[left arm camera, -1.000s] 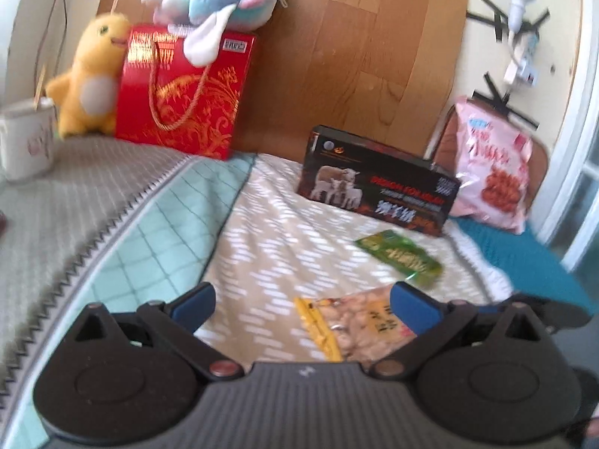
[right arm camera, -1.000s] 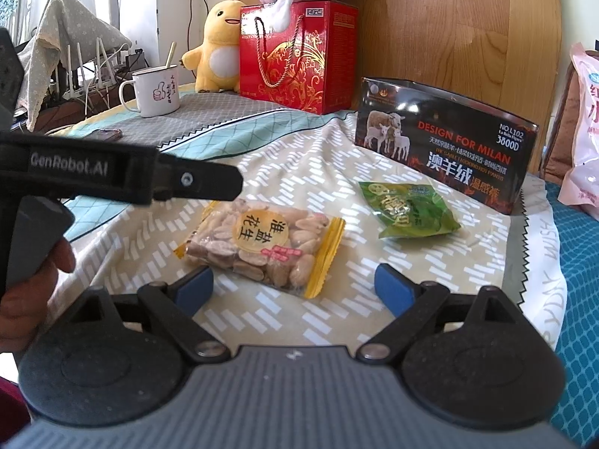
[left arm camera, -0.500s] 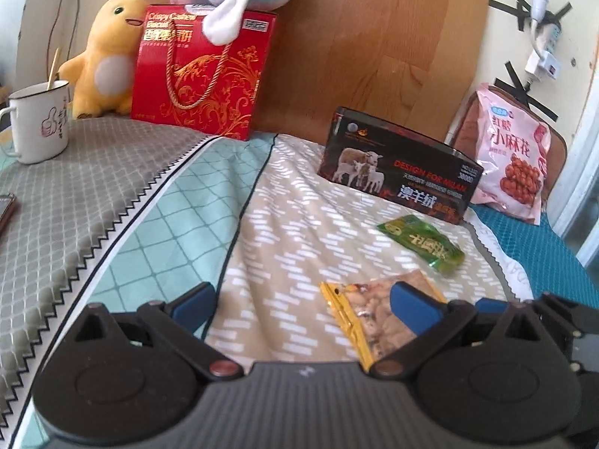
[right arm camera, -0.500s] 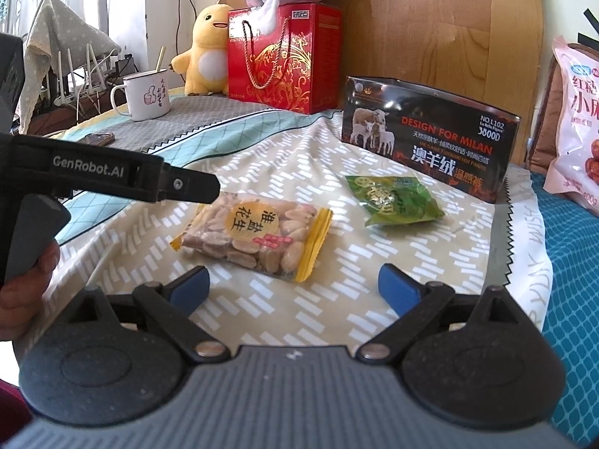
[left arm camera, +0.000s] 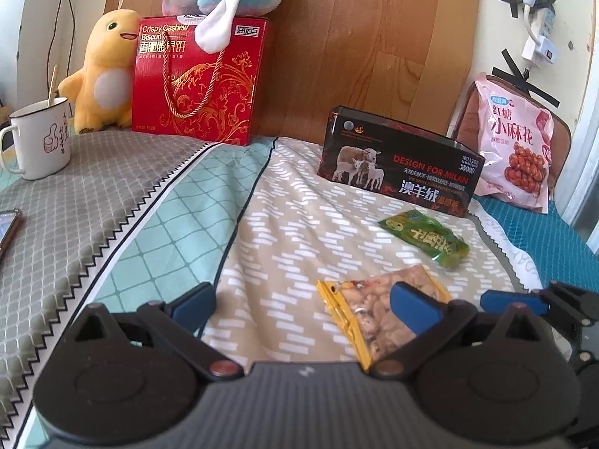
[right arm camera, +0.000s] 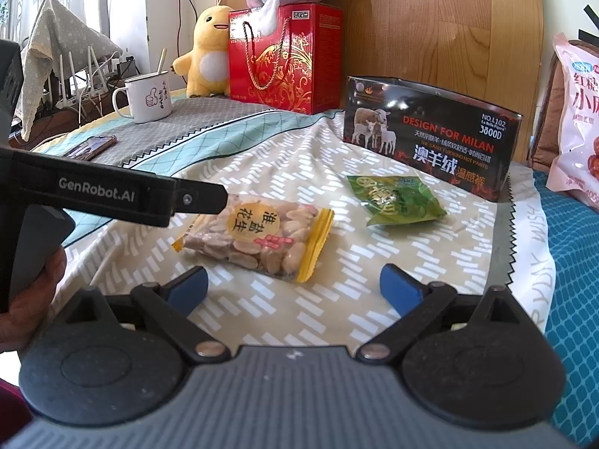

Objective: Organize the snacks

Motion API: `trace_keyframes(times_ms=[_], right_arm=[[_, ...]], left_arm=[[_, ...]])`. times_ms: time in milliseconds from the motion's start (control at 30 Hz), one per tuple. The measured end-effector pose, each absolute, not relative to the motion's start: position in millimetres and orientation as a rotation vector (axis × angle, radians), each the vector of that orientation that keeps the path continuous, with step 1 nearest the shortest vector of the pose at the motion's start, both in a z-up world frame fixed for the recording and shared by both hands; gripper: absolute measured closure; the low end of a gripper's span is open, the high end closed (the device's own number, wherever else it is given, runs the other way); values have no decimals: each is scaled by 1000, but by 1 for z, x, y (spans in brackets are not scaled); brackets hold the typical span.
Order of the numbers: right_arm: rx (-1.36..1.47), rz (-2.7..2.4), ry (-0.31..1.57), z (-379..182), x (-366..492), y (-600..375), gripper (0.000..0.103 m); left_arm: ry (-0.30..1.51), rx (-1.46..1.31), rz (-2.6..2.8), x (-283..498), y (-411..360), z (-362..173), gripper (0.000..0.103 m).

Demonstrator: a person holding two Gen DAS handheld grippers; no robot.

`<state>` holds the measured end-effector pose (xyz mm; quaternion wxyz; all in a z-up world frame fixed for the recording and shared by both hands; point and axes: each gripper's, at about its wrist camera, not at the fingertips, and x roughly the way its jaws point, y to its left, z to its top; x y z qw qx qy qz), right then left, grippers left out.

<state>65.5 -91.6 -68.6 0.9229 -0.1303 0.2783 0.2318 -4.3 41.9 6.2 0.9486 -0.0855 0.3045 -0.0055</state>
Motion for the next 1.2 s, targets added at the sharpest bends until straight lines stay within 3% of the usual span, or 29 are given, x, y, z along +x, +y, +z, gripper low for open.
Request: trace_keyframes(times_ms=[1200], right_arm=[[-267, 476, 572, -68, 66, -92, 3]], left_arm=[[630, -182, -46, -3, 43, 6, 0]])
